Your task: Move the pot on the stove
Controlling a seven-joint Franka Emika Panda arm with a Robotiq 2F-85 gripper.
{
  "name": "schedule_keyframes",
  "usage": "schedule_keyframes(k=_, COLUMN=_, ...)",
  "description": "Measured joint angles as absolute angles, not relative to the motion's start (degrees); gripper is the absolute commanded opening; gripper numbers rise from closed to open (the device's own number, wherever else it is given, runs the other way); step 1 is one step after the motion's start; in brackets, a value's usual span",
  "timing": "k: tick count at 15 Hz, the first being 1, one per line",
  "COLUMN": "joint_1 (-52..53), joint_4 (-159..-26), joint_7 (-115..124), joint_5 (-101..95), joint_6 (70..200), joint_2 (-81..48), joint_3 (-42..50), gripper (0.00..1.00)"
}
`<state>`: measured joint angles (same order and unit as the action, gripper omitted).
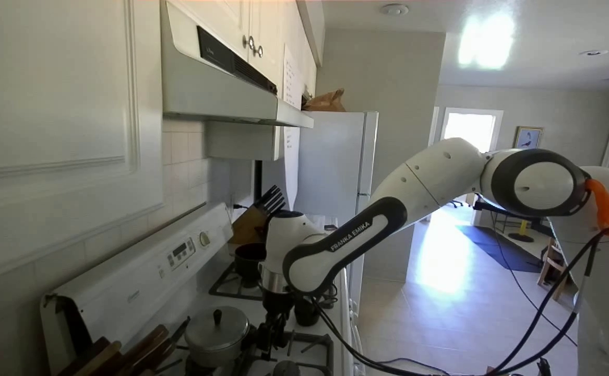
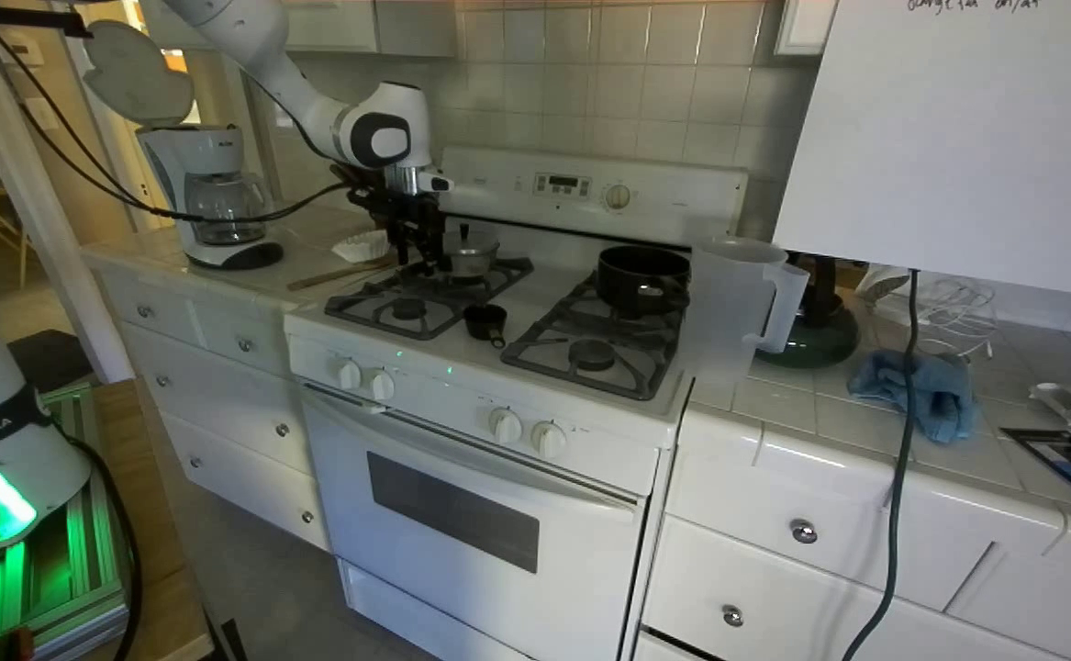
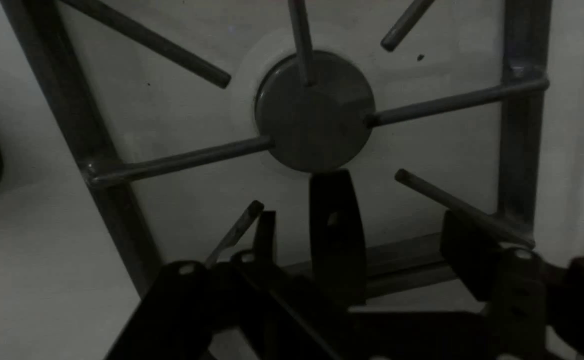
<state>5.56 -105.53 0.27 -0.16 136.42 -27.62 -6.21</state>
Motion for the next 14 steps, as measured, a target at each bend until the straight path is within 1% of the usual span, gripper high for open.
schedule_keyframes(k=7, joint_1=6.5, joint_4=-105.5, joint_7=2.5, joint_5=-0.1, joint_6=138.7, joint_2=-28.2, joint_3=-6.3, gripper=0.05)
schedule_keyframes(k=8, joint_1=6.6, joint_4=-105.5, joint_7=2.7, joint_5=-0.1, joint_6=138.9, joint_2=-28.2, joint_3=-6.3, gripper=0.02)
schedule_keyframes(k=9, joint_1=6.6, joint_4=-105.5, joint_7=3.1, joint_5=-0.1, joint_6=139.0, joint_2=-28.2, joint_3=-6.3, gripper=0.03)
schedule_keyframes(k=10, joint_1=6.7, joint_4=-105.5, joint_7=3.3, joint_5=-0.1, joint_6=139.1, joint_2=-28.2, joint_3=-6.3, gripper=0.0)
schedule_keyframes(k=14, joint_1=7.2, joint_4=-105.5, joint_7=4.6, joint_5=-0.1, joint_6=139.7, joint_2=-28.2, joint_3=-6.3, gripper=0.02)
